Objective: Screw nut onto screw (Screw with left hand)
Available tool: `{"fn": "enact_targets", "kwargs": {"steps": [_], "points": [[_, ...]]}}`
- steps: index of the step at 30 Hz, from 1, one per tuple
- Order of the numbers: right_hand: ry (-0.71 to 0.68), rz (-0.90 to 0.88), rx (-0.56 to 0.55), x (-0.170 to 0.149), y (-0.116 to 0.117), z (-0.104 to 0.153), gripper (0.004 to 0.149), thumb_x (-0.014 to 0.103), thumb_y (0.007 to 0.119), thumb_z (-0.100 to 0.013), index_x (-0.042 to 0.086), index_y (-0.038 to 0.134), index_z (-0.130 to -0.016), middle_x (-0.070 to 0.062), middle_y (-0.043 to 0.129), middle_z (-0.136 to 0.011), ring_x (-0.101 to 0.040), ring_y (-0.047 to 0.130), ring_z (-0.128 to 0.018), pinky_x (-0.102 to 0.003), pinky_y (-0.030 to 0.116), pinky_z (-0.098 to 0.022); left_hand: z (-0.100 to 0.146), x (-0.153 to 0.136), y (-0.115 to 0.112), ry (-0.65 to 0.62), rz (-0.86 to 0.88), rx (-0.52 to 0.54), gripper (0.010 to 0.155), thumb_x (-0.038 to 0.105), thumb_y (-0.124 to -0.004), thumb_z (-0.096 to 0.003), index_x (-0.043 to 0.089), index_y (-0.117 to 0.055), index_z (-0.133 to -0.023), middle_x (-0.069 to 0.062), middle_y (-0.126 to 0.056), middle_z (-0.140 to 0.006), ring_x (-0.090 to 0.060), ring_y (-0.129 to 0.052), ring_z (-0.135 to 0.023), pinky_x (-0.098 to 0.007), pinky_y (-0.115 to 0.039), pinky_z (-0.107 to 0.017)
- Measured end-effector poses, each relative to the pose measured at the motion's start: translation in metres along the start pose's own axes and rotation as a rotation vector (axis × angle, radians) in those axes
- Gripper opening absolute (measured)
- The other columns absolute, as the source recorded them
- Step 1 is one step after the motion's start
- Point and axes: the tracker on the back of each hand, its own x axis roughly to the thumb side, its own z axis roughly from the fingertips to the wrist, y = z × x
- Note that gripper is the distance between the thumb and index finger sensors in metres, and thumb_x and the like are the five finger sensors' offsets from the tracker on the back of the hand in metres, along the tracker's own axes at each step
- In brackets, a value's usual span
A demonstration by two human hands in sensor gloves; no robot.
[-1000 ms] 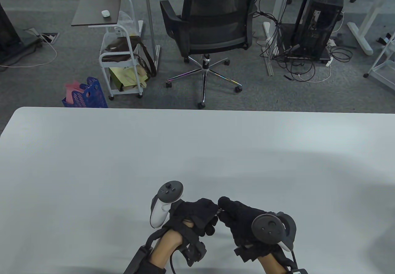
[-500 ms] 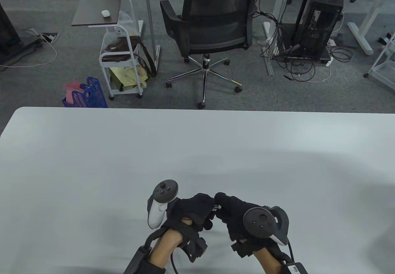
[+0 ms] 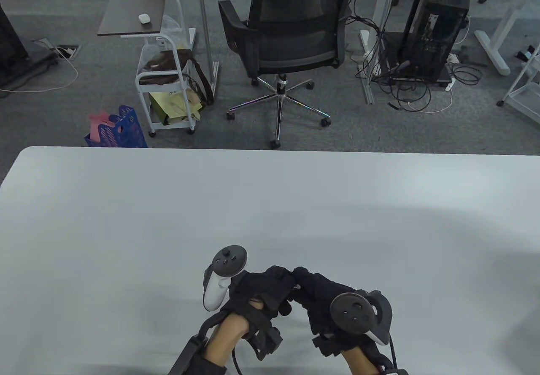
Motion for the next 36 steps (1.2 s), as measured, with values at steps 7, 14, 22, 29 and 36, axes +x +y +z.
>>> {"fn": "enact_targets", "kwargs": {"steps": [7,14,22,29,36], "points": [[0.023,-0.047,0.01,-0.01,-0.001,0.003,0.049,0.033,0.092,-0.03,0.014,0.091,-0.076,-0.006,0.106,-0.057,-0.012,0.118,-0.027,-0.036,0.103,-0.028,-0.001,-0.004,-0.001,0.025,-0.024,0.014,0.057,0.04,-0.071,-0.0438,0.0,-0.079,-0.084,-0.031,-0.086,-0.073,-0.045,-0.094,-0.042,-0.057,-0.074,-0.033],[0.02,-0.046,0.013,-0.011,-0.003,0.004,0.049,0.033,0.092,-0.031,0.015,0.091,-0.075,-0.006,0.106,-0.057,-0.011,0.118,-0.027,-0.036,0.103,-0.028,0.0,-0.007,-0.001,0.036,0.006,0.0,0.071,0.047,-0.068,-0.0435,0.002,-0.066,-0.098,-0.033,-0.077,-0.084,-0.046,-0.091,-0.05,-0.057,-0.072,-0.038],[0.004,-0.021,0.012,-0.008,-0.005,0.004,0.049,0.034,0.092,-0.031,0.015,0.091,-0.075,-0.005,0.106,-0.055,-0.01,0.117,-0.025,-0.036,0.103,-0.027,-0.002,-0.004,-0.002,0.03,0.001,-0.052,0.056,0.038,-0.07,-0.0445,0.001,-0.073,-0.087,-0.03,-0.081,-0.078,-0.044,-0.092,-0.047,-0.057,-0.073,-0.036],[0.021,-0.044,-0.002,-0.011,-0.007,0.004,0.049,0.034,0.092,-0.031,0.015,0.091,-0.075,-0.006,0.106,-0.055,-0.01,0.116,-0.025,-0.036,0.103,-0.027,-0.003,-0.008,-0.002,0.031,-0.002,-0.024,0.063,0.043,-0.069,-0.0441,-0.001,-0.078,-0.088,-0.033,-0.084,-0.077,-0.048,-0.094,-0.047,-0.059,-0.073,-0.036],[0.017,-0.044,-0.002,-0.011,-0.007,0.005,0.049,0.034,0.092,-0.031,0.015,0.091,-0.076,-0.005,0.106,-0.056,-0.01,0.116,-0.025,-0.036,0.103,-0.027,-0.003,-0.005,-0.003,0.018,0.011,-0.078,0.057,0.037,-0.069,-0.045,0.002,-0.07,-0.09,-0.029,-0.079,-0.081,-0.044,-0.092,-0.051,-0.057,-0.073,-0.038]]}}
